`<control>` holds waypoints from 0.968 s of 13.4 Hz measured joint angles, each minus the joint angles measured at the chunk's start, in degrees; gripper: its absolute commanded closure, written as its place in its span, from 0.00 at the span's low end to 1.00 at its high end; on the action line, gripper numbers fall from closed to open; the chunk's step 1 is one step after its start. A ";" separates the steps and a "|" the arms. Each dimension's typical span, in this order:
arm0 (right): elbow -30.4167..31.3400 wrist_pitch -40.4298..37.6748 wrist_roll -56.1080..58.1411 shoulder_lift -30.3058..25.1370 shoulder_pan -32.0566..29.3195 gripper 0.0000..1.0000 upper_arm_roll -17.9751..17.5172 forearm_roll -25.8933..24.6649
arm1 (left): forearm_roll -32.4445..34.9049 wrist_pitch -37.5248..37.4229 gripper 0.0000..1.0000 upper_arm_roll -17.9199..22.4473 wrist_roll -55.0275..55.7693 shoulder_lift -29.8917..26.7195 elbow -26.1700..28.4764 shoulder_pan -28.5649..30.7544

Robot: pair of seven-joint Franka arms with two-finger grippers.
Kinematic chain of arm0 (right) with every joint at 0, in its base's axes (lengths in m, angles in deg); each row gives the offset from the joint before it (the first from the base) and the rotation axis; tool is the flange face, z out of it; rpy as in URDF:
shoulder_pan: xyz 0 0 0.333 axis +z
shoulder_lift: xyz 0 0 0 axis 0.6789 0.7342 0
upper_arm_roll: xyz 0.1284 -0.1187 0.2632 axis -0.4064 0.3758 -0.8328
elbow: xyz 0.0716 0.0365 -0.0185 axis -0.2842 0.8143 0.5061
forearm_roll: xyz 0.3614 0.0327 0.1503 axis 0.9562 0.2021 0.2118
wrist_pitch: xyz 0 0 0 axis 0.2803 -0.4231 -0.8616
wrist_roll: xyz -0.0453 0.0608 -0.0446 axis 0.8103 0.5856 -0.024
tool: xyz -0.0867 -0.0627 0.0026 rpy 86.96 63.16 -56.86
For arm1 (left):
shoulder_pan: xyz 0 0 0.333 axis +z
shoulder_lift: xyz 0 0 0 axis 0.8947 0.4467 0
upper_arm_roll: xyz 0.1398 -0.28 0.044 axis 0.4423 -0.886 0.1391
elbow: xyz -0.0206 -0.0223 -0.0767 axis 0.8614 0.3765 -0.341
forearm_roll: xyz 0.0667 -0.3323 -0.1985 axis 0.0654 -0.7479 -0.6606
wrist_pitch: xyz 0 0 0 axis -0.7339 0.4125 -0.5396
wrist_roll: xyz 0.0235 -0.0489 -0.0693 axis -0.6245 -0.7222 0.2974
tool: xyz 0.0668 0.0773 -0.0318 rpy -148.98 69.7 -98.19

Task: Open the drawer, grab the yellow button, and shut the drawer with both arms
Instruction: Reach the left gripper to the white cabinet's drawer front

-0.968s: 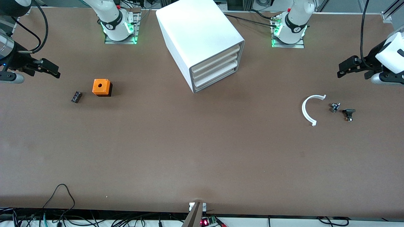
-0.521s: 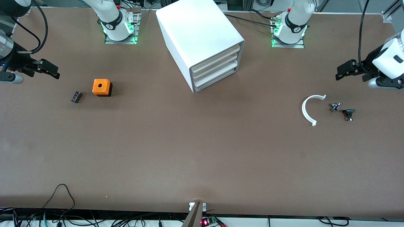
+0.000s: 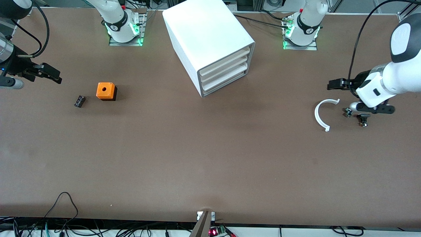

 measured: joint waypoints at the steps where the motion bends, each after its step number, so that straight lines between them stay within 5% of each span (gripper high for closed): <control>1: -0.02 -0.01 0.00 0.02 0.00 0.00 0.00 0.00 | -3.42 -3.14 0.00 0.01 -0.30 0.71 0.04 0.08; 6: -0.03 -0.06 0.14 0.27 0.01 0.00 0.00 0.00 | -23.47 -11.92 0.00 -0.02 -3.40 3.69 8.61 0.10; 13: -0.13 -0.06 0.20 0.50 0.02 0.00 -0.02 0.00 | -39.07 0.90 0.00 -5.55 -18.34 5.92 23.42 -0.13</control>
